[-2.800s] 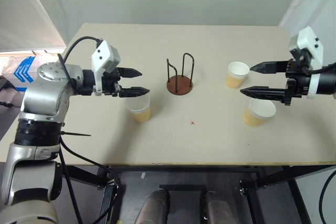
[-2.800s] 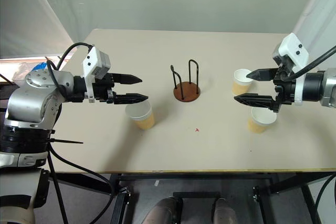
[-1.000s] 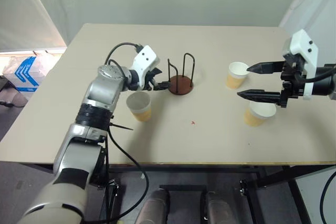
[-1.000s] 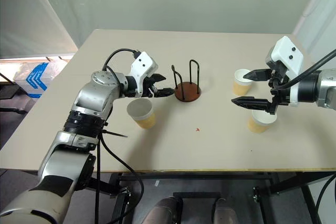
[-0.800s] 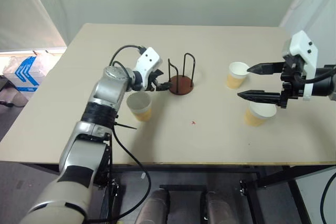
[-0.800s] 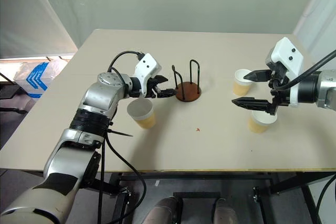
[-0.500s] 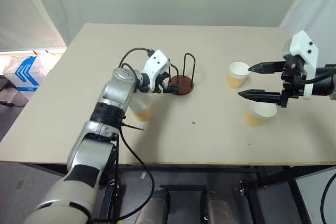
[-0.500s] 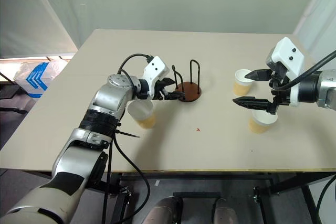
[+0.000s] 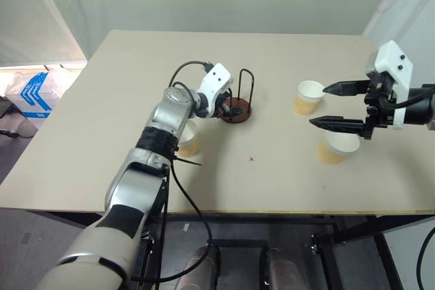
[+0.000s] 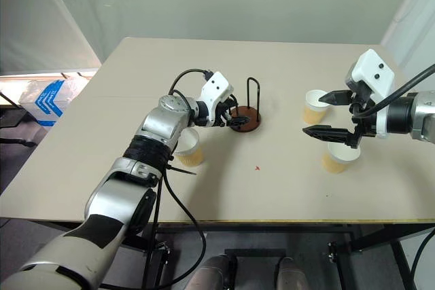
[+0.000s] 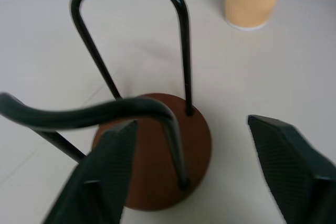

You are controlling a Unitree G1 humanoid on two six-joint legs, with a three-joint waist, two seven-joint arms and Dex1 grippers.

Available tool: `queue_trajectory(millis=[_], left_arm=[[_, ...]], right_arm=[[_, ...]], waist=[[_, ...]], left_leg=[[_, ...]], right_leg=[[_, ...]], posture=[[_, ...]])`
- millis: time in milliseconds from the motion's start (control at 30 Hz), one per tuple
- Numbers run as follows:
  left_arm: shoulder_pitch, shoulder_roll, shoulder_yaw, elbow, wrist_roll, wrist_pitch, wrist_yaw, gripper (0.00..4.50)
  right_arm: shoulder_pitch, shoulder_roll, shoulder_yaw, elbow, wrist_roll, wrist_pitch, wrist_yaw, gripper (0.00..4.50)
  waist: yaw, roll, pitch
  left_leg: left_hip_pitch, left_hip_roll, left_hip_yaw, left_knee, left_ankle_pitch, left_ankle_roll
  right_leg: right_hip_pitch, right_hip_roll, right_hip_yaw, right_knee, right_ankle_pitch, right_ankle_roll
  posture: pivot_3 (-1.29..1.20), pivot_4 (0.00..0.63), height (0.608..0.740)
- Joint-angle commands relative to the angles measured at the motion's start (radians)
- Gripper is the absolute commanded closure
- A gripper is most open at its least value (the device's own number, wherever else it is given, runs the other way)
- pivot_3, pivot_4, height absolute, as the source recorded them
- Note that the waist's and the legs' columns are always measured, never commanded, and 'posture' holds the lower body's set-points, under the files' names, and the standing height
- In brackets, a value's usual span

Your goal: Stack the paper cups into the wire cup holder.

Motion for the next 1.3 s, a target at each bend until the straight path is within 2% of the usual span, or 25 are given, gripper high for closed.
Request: queue_trajectory(millis=[33,233,267,467,567,833,1067,1300], left_arm=[[-0.044,-0.007,0.024,0.019,0.005,-0.043,0.02,2.32],[-0.042,-0.005,0.023,0.023,-0.001,-0.058,-0.001,4.38],[-0.043,-0.003,0.025,0.023,-0.004,-0.06,-0.006,4.45],[-0.048,-0.007,0.038,0.007,-0.024,-0.056,-0.039,4.45],[-0.028,-0.007,0.019,-0.08,-0.049,-0.028,-0.133,4.45],[0.064,0.032,-0.066,-0.36,-0.071,0.081,-0.306,4.45],[0.16,0.036,-0.13,-0.518,-0.093,0.173,-0.359,4.45],[0.239,0.059,-0.173,-0.671,-0.128,0.26,-0.381,4.45]], right_arm=[[-0.001,-0.016,-0.049,-0.029,0.011,0.003,-0.011,0.0],[0.01,-0.018,-0.06,-0.034,0.012,0.008,-0.017,0.0],[0.011,-0.018,-0.06,-0.033,0.011,0.008,-0.018,0.0],[0.008,-0.022,-0.06,-0.028,0.008,0.007,-0.016,0.0],[0.01,-0.049,-0.082,-0.038,0.021,0.025,-0.005,0.0],[0.108,-0.197,-0.249,-0.096,0.077,0.093,0.058,0.0],[0.177,-0.273,-0.343,-0.128,0.108,0.132,0.096,0.0],[0.241,-0.299,-0.419,-0.215,0.209,0.203,0.147,0.0]], waist=[[0.0,0.0,0.0],[0.001,0.0,0.0],[0.001,0.0,0.0],[0.002,0.0,0.0],[0.002,0.0,0.0],[0.011,0.0,0.0],[0.012,0.0,0.0],[0.012,0.0,0.0]], left_leg=[[0.0,0.0,0.0,0.0,0.0,0.0],[0.0,0.0,0.0,0.001,0.0,0.0],[-0.001,0.0,0.0,0.001,0.0,0.0],[-0.001,0.0,0.001,0.003,-0.001,0.0],[-0.002,0.0,0.001,0.003,-0.001,0.0],[-0.003,-0.001,0.002,0.006,-0.003,-0.005],[-0.003,-0.001,0.002,0.006,-0.005,-0.006],[-0.001,-0.001,0.003,0.007,-0.009,0.0]], right_leg=[[0.0,0.0,0.0,0.0,0.0,0.0],[0.0,0.0,0.0,0.0,0.0,0.001],[0.0,0.0,0.0,0.0,-0.001,0.001],[0.0,0.0,0.0,0.0,-0.001,0.001],[0.0,0.0,0.0,0.0,-0.001,0.001],[0.0,-0.001,0.001,0.0,-0.004,0.005],[0.0,-0.001,0.001,0.0,-0.006,0.006],[0.002,-0.001,0.001,0.0,-0.007,0.008]], posture=[[0.0,0.15,0.74],[0.0,0.15,0.74],[0.0,0.15,0.74],[0.0,0.15,0.74],[0.0,0.15,0.74],[0.0,0.15,0.74],[0.0,0.15,0.74],[0.0,0.15,0.74]])
